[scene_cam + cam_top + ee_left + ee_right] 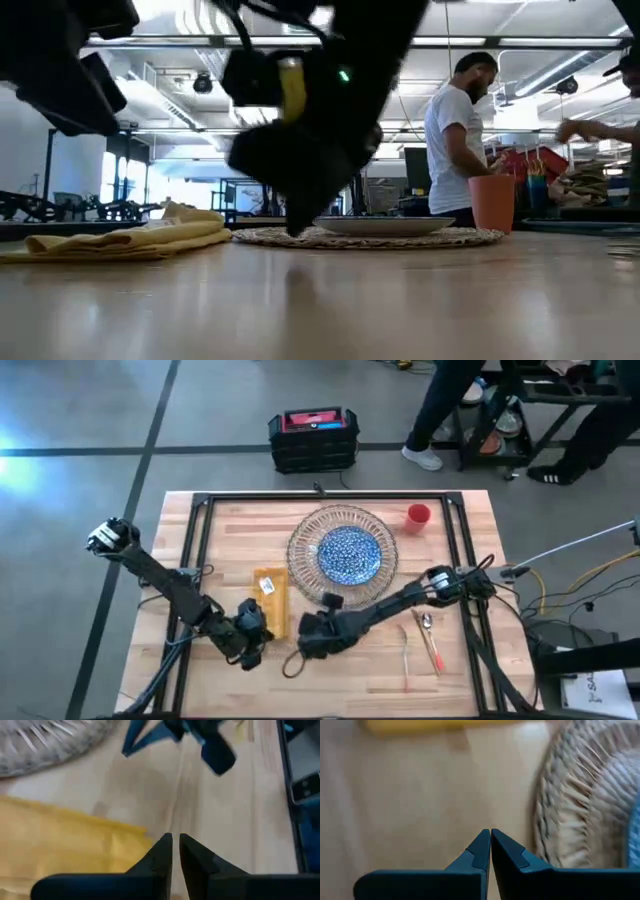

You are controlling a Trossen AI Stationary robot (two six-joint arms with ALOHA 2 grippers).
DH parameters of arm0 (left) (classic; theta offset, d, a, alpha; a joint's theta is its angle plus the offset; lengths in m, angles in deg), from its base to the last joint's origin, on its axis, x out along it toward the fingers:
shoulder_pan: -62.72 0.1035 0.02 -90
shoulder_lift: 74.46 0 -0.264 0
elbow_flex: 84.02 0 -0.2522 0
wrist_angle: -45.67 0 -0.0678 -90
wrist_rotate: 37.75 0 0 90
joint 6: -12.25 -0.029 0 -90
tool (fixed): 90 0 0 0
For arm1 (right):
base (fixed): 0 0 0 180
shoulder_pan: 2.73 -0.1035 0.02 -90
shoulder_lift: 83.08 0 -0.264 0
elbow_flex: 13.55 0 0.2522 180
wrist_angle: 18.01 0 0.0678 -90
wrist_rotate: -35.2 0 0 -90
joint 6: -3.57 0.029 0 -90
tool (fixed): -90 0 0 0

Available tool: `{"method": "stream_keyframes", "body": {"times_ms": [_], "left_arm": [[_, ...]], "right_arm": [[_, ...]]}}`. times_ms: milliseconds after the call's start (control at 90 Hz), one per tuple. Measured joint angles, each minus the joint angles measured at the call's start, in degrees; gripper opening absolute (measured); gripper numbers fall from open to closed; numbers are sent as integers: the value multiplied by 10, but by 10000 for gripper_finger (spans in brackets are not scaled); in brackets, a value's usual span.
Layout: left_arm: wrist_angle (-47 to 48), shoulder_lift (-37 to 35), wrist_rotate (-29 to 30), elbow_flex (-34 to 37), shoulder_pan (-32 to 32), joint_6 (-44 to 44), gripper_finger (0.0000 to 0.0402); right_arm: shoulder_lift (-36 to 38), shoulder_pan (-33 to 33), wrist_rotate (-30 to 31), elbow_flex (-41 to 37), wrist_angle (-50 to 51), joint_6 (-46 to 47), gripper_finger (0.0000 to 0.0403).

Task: Set table place
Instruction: Put the yellow table napkin aligned to the left of the brown placemat

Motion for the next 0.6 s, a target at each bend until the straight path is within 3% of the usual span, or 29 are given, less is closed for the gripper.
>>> {"method": "stream_keyframes", "body": {"times_ms": [311, 600], "left_arm": [[0, 67, 18, 8, 33, 3, 21], [-9, 138, -4, 37, 136, -13, 21]], "right_arm": [[9, 39, -43, -51, -15, 6, 0], [19, 53, -100, -56, -27, -11, 0]]}}
